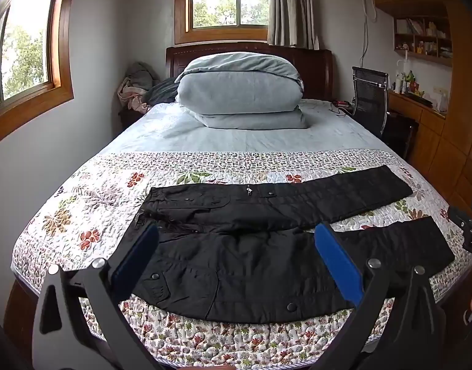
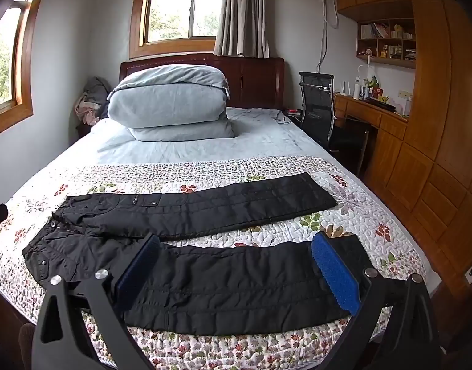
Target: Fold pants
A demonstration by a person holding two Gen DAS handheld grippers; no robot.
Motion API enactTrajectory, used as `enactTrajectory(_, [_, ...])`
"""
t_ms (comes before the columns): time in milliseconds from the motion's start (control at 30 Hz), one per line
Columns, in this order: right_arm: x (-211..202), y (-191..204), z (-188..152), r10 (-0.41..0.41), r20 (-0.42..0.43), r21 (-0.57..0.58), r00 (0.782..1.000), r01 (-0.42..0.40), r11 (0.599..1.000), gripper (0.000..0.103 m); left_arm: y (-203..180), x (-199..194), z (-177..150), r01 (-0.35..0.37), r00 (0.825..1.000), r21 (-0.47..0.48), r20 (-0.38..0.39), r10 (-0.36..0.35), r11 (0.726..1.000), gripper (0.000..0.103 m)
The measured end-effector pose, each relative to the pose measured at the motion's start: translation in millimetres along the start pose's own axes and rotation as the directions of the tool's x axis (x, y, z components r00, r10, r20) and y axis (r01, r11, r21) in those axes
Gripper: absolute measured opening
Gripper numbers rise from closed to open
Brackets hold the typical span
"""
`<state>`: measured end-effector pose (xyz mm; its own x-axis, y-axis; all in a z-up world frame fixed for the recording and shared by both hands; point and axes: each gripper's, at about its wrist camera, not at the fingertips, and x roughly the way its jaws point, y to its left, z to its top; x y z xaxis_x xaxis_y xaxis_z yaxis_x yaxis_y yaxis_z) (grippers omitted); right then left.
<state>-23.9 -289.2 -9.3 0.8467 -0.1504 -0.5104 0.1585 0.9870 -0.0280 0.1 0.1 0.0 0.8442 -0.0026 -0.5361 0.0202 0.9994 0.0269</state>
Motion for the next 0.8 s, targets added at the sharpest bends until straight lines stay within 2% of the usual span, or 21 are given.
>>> enactTrajectory(800, [-3,2,5,-0.016,0.012,0.005,1.000,0.016,1.000,0.100,-2,7,-2,0.004,1.000,0.004,-0.007,-0.004,1.000,0.101])
